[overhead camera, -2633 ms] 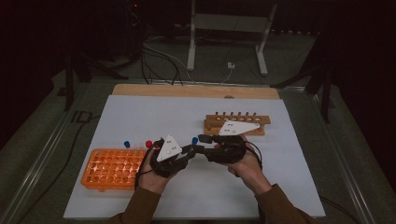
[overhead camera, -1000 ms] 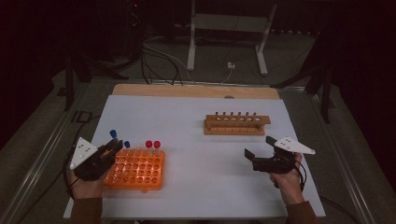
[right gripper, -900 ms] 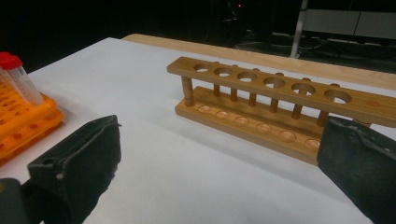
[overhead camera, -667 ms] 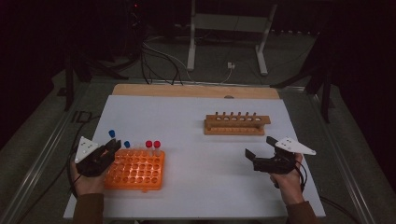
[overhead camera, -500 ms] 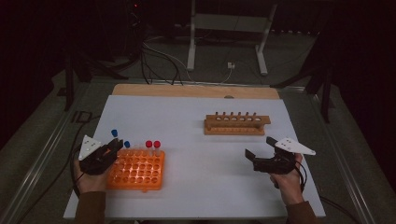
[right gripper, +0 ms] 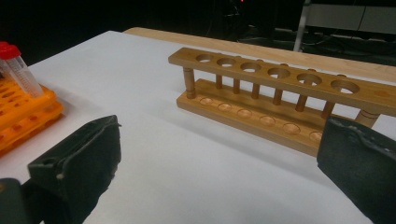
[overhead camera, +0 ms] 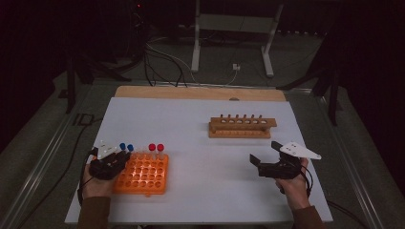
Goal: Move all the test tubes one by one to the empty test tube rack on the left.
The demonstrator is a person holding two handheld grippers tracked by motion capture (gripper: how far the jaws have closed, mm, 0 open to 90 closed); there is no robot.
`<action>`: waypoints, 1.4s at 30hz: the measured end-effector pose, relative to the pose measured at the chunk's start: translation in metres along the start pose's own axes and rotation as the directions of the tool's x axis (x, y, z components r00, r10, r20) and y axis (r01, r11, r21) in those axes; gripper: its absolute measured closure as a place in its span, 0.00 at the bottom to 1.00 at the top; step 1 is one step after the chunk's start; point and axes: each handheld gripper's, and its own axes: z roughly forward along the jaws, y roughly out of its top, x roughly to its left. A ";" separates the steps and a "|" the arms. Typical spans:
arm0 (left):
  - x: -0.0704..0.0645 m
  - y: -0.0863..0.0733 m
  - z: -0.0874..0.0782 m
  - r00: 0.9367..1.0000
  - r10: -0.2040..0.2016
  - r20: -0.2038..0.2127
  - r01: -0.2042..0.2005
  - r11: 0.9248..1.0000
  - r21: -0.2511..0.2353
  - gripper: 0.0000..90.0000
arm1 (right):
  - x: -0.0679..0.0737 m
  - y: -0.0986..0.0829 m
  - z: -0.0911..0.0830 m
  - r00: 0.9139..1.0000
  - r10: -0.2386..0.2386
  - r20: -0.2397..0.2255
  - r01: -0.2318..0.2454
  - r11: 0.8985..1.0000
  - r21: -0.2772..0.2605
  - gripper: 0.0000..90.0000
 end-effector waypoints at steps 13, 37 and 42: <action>0.001 -0.003 -0.004 0.999 -0.035 0.002 0.035 0.999 -0.022 0.76 | -0.001 -0.001 -0.002 1.000 -0.002 -0.003 0.002 1.000 -0.002 0.00; -0.019 0.003 -0.050 0.991 -0.076 0.108 0.114 0.908 -0.404 0.08 | -0.004 -0.008 -0.010 0.999 -0.029 0.045 0.032 0.996 -0.082 0.00; -0.025 0.004 -0.055 0.992 -0.081 0.101 0.116 0.901 -0.419 0.01 | -0.004 -0.010 -0.013 0.999 -0.026 0.046 0.031 0.994 -0.101 0.00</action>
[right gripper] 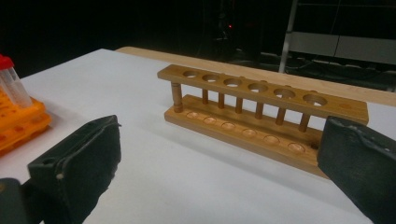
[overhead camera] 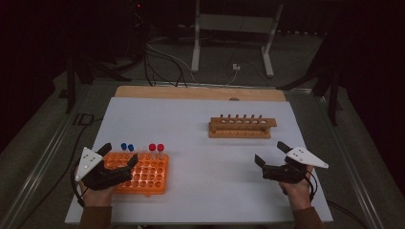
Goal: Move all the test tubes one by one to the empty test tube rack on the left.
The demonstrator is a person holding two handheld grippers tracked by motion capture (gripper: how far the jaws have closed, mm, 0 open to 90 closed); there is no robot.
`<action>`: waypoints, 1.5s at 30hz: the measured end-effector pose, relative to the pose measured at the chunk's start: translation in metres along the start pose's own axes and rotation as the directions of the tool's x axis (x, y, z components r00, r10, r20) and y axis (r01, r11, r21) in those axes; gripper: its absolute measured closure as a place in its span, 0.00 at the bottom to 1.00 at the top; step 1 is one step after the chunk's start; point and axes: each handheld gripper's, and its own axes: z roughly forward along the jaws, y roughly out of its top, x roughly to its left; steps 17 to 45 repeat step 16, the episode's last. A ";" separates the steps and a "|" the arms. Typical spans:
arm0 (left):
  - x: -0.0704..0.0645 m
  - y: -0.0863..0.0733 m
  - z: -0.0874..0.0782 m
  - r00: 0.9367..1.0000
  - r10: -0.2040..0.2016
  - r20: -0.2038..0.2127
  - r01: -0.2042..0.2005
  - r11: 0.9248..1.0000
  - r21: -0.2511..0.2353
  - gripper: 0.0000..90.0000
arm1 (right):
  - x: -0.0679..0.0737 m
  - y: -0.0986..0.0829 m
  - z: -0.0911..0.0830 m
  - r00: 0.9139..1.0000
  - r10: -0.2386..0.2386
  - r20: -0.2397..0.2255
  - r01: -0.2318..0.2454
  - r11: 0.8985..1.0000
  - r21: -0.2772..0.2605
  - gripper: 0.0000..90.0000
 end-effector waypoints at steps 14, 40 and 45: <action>0.000 -0.006 0.007 0.999 0.021 -0.042 -0.020 0.999 0.026 0.01 | -0.004 -0.007 -0.003 1.000 0.015 0.024 -0.015 1.000 0.001 0.00; 0.000 -0.006 0.007 0.999 0.020 -0.042 -0.019 0.999 0.032 0.01 | -0.005 -0.007 -0.004 1.000 0.019 0.025 -0.019 1.000 0.003 0.00; 0.000 -0.006 0.007 0.999 0.020 -0.042 -0.019 0.999 0.032 0.01 | -0.005 -0.007 -0.004 1.000 0.019 0.025 -0.019 1.000 0.003 0.00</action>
